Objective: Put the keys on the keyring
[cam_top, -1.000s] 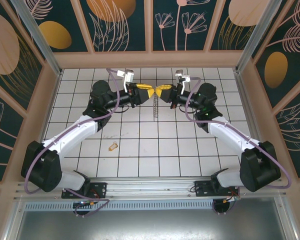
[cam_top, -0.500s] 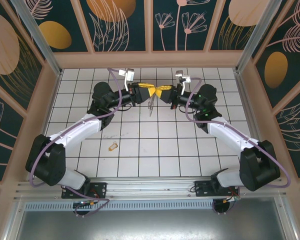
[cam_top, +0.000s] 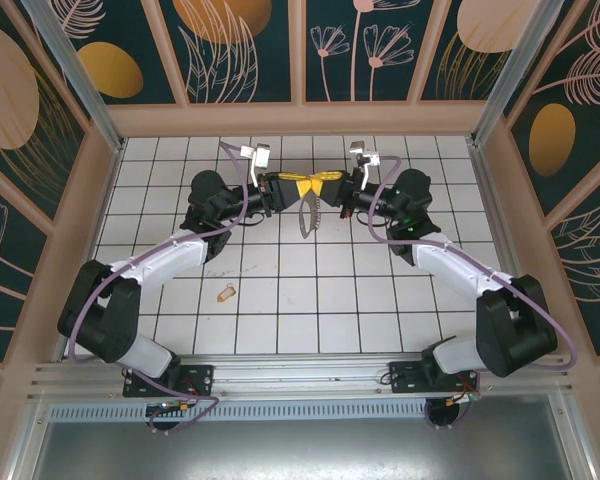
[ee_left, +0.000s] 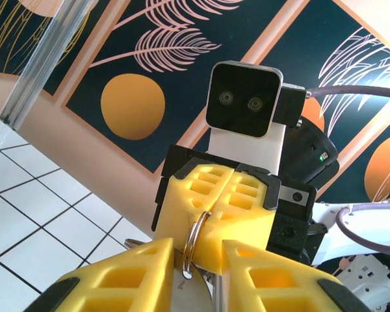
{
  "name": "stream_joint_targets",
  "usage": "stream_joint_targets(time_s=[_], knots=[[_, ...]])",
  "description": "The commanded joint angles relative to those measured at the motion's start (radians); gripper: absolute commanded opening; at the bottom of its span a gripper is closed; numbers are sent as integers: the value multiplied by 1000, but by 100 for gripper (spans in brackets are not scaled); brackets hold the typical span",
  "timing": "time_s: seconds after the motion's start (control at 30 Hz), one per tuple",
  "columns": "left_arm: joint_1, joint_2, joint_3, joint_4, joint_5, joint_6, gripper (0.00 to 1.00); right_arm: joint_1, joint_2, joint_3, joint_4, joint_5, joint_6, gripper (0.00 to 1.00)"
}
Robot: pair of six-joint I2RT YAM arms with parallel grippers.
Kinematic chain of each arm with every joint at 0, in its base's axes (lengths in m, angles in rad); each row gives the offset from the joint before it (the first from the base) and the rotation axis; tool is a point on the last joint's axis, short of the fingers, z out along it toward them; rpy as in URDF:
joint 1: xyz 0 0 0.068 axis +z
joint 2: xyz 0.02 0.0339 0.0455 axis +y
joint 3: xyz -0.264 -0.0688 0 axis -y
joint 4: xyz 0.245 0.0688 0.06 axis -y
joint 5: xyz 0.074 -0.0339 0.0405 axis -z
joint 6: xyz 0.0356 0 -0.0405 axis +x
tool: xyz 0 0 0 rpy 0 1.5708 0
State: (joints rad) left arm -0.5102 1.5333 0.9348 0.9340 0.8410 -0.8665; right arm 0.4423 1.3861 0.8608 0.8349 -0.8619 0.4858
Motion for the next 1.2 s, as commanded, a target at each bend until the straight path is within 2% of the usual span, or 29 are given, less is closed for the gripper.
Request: stream_joint_targets(time_s=[0.0,0.23,0.43,0.47,0.6,0.73,0.93,1.17], knots=[[-2,27,12,81,34,-26,22,-2,16,2,67,-24,9,0],[-2,75,47,130,56,-52,0,-4,36,4,55,-34,-2,0],[-2,118,90,173,48,-75,0,-25,44,7,42,-28,-2,0],[-2,122,95,173,43,-76,0,-29,47,10,44,-26,4,4],[-1,131,101,180,21,-72,0,-59,50,6,80,-28,46,37],[-2,135,102,177,5,-68,0,-104,21,-21,132,-27,99,53],[-2,121,101,119,-1,-16,0,-152,-69,-70,90,35,98,57],[-2,90,123,-59,-7,125,0,-177,-162,-158,47,77,104,56]])
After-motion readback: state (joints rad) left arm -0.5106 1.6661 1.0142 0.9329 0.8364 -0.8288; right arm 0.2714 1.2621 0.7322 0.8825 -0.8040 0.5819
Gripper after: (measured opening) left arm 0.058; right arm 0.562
